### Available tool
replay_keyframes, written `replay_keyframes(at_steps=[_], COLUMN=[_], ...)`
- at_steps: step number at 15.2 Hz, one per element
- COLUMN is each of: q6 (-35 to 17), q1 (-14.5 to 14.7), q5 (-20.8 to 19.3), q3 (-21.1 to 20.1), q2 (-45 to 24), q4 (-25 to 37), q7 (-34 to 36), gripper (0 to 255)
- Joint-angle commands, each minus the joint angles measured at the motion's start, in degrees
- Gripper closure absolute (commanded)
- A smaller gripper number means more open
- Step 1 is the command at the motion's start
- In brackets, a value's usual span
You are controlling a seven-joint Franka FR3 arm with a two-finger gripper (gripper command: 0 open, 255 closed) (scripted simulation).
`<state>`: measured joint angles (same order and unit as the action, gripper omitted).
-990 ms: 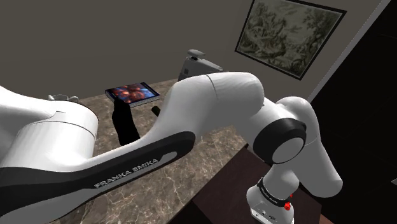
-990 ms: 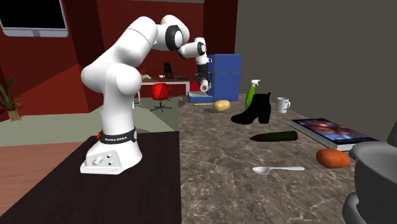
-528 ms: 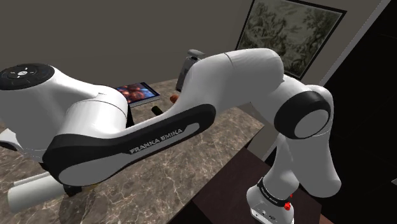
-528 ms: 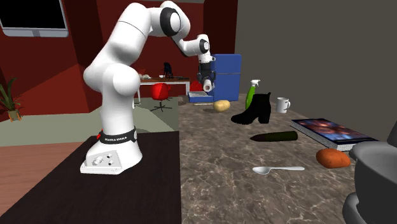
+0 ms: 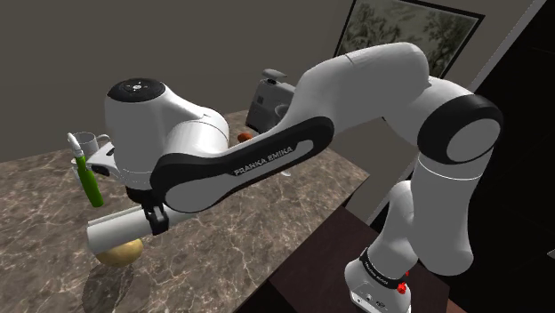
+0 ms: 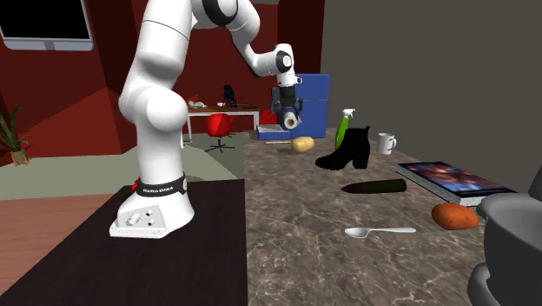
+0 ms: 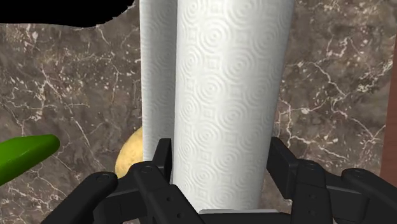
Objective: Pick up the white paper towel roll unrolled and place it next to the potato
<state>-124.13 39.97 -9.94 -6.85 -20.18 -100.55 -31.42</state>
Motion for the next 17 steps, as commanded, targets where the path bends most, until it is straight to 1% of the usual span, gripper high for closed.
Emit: replay_keyframes(at_steps=[1,7,13,14,17], q6=[-1.66,-5.48,-8.2,-8.52,-10.69], q1=[-1.68,-6.37,-10.83,-11.44,-11.43], q5=[0.55,2.18,3.61,3.79,3.55], q3=[0.46,2.52,5.42,5.91,5.97], q2=[2.84,9.84,15.3,15.95,14.71], q4=[-4.21,-14.24,-21.7,-22.56,-23.51], q7=[-2.12,-9.15,-17.08,-18.26,-17.98], gripper=[255,255,255,255,255])
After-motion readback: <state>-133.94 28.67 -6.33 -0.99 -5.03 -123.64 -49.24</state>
